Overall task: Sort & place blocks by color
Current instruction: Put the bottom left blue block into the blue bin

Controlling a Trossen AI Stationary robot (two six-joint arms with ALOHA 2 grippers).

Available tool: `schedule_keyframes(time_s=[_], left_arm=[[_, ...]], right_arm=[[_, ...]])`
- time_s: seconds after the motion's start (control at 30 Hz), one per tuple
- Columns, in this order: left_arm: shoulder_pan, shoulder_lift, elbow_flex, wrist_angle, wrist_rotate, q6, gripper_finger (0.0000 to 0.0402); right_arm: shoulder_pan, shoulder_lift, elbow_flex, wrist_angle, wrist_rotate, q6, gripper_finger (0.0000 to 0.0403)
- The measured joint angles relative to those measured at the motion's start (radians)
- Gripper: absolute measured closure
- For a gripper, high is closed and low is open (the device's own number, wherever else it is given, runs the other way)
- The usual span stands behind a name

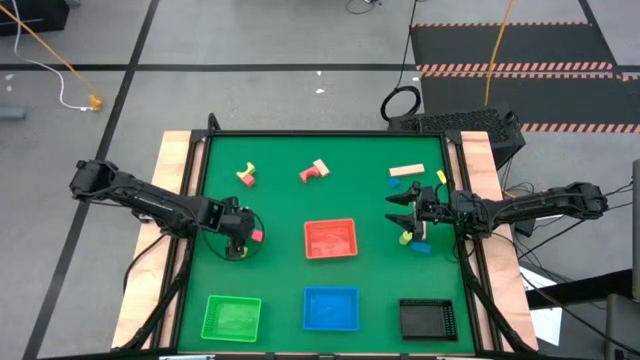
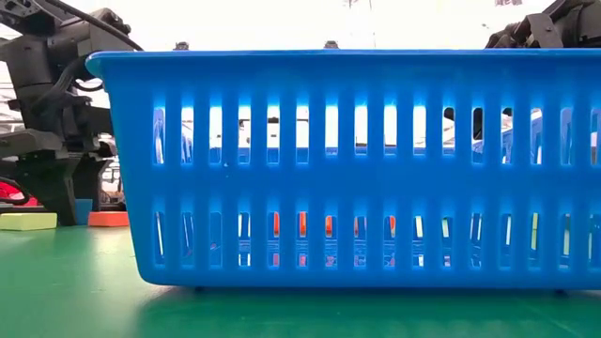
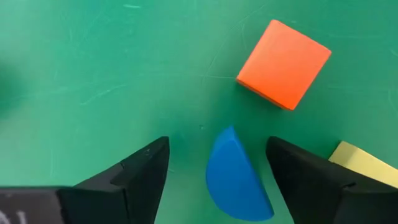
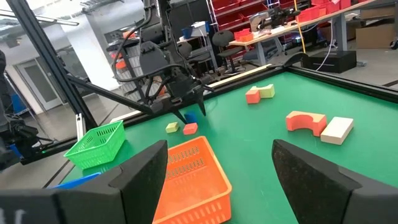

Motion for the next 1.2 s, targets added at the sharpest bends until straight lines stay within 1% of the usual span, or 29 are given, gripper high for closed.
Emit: schedule_keyframes(time_s=[0.1,0.2,0.3,0.47,0.5,0.6,0.7,0.8,0.9,1.03,1.2], left_arm=[[0.0,0.0,0.0,0.007,0.001,-0.01,0.0128],[0.0,0.0,-0.001,0.008,0.007,-0.066,0.0154],[-0.001,0.0,-0.002,0.005,0.018,-0.138,0.02],[-0.003,0.001,-0.002,-0.001,0.029,-0.263,0.0304],[-0.005,0.001,-0.002,0.004,0.024,-0.29,0.0313],[-0.005,-0.003,-0.004,0.026,0.003,-0.351,0.0312],[-0.004,-0.006,0.001,0.043,-0.062,-0.397,0.0312],[-0.004,-0.006,0.044,0.04,-0.111,-0.409,0.0312],[-0.011,-0.006,0.106,0.049,-0.125,-0.402,0.0312],[-0.067,-0.007,0.17,0.152,-0.14,-0.35,0.0312],[-0.186,-0.006,0.187,0.359,-0.152,-0.35,0.0312]], right_arm=[[0.0,0.0,0.0,0.0,0.0,0.0,0.0121],[0.0,0.0,0.0,0.0,0.0,0.0,0.0121],[0.0,0.0,0.0,0.0,0.0,0.0,0.0121],[0.0,0.0,0.0,0.0,0.0,0.0,0.0121],[0.0,0.0,0.0,0.0,0.0,0.0,0.0122],[0.0,0.0,0.0,0.0,0.0,0.0,0.0121],[0.0,0.0,0.0,0.0,0.0,0.0,0.0121],[0.0,0.0,0.0,0.0,0.0,0.0,0.0121],[0.0,0.0,0.0,0.0,0.0,0.0,0.0121],[0.0,0.0,0.0,0.0,0.0,0.0,0.0121],[0.0,0.0,0.0,0.0,0.0,0.0,0.0121]])
